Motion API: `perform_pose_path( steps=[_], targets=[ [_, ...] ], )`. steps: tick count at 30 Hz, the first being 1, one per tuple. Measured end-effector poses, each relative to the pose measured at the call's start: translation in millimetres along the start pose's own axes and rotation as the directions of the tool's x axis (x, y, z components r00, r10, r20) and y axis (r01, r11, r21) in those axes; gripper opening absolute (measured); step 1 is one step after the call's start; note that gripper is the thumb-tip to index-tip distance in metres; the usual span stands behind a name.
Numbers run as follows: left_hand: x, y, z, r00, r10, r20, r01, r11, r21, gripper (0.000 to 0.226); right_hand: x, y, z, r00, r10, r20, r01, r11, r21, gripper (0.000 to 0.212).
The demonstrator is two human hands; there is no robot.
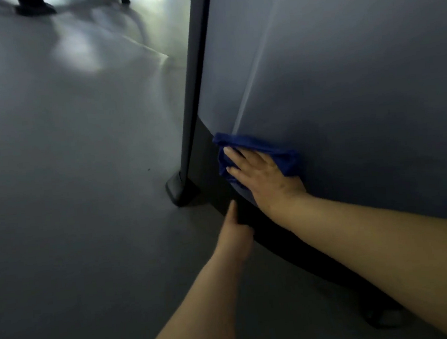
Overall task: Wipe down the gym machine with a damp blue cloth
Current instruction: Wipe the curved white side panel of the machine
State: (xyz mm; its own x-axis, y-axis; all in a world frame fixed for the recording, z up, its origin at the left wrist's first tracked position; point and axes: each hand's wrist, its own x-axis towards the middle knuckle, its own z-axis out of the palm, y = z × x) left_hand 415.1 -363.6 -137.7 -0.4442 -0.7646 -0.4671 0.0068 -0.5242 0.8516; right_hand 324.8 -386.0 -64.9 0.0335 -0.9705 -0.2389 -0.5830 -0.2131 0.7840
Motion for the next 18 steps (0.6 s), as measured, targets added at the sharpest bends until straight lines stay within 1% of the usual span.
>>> perform_pose_path(
  steps=[1, 2, 3, 4, 5, 6, 7, 8, 10, 11, 12, 13, 14, 15, 16, 18],
  targets=[
    [-1.7, -5.7, 10.6, 0.996, 0.01, 0.093, -0.009, 1.0, -0.01, 0.08, -8.6, -1.0, 3.0, 0.999, -0.018, 0.048, 0.02, 0.998, -0.059, 0.072],
    [-1.7, -9.8, 18.7, 0.989, 0.02, 0.149, -0.015, 0.999, -0.032, 0.086, -16.8, -1.2, 5.2, 0.996, -0.054, 0.077, 0.062, 0.993, -0.104, 0.075],
    [-0.2, -12.6, 25.4, 0.982, 0.018, 0.187, 0.002, 0.994, -0.106, 0.092, -19.3, 2.3, 6.6, 0.993, -0.079, 0.093, 0.091, 0.987, -0.132, 0.079],
    [0.1, -13.4, 30.6, 0.978, 0.006, 0.208, 0.04, 0.975, -0.218, 0.095, -15.3, 6.7, 2.9, 0.99, -0.1, 0.097, 0.115, 0.979, -0.167, 0.082],
    [-0.5, -14.3, 33.9, 0.977, 0.01, 0.212, 0.057, 0.95, -0.306, 0.097, -3.8, 9.7, -0.3, 0.994, -0.089, 0.07, 0.101, 0.976, -0.195, 0.082],
    [-1.3, -15.9, 36.4, 0.979, 0.01, 0.203, 0.064, 0.933, -0.354, 0.097, 10.3, 10.8, -3.4, 0.997, -0.065, 0.034, 0.069, 0.987, -0.144, 0.08],
    [-2.5, -17.8, 38.0, 0.979, 0.008, 0.202, 0.068, 0.927, -0.369, 0.095, 25.3, 10.0, -6.8, 1.0, -0.023, 0.005, 0.023, 0.996, -0.081, 0.077],
    [-1.2, -20.7, 37.1, 0.979, 0.002, 0.203, 0.073, 0.929, -0.362, 0.092, 37.2, 6.2, -7.9, 1.0, 0.013, 0.016, -0.013, 0.999, -0.038, 0.073],
    [2.8, -22.3, 31.0, 0.98, 0.0, 0.2, 0.071, 0.935, -0.346, 0.082, 48.7, -6.2, -1.2, 1.0, 0.021, -0.01, -0.022, 0.996, -0.083, 0.07],
    [3.1, -20.9, 27.5, 0.982, -0.007, 0.191, 0.072, 0.939, -0.335, 0.078, 44.9, -11.8, 2.7, 1.0, 0.022, -0.013, -0.023, 0.989, -0.146, 0.07],
    [1.9, -17.4, 24.8, 0.981, -0.015, 0.194, 0.079, 0.942, -0.326, 0.078, 36.1, -16.2, 6.1, 1.0, -0.003, 0.0, 0.003, 0.982, -0.19, 0.071],
    [-0.2, -13.6, 23.1, 0.979, -0.016, 0.202, 0.083, 0.942, -0.325, 0.081, 29.5, -16.1, 11.9, 0.997, -0.06, 0.049, 0.069, 0.974, -0.215, 0.072],
    [-1.5, -10.6, 22.4, 0.978, -0.01, 0.207, 0.078, 0.943, -0.323, 0.083, 27.3, -14.0, 15.2, 0.99, -0.12, 0.069, 0.132, 0.97, -0.204, 0.072],
    [-1.8, -8.4, 22.1, 0.979, -0.006, 0.205, 0.072, 0.946, -0.317, 0.084, 32.0, -7.2, 10.6, 0.988, -0.145, 0.055, 0.153, 0.965, -0.213, 0.071],
    [-2.4, -7.3, 22.1, 0.978, -0.005, 0.209, 0.071, 0.948, -0.31, 0.084, 42.2, 2.6, -2.3, 0.993, -0.114, 0.022, 0.116, 0.962, -0.246, 0.07],
    [-2.0, -3.9, 22.1, 0.978, -0.015, 0.207, 0.076, 0.954, -0.291, 0.08, 61.1, 11.0, -27.6, 0.995, -0.085, 0.05, 0.096, 0.942, -0.321, 0.067]
  ],
)
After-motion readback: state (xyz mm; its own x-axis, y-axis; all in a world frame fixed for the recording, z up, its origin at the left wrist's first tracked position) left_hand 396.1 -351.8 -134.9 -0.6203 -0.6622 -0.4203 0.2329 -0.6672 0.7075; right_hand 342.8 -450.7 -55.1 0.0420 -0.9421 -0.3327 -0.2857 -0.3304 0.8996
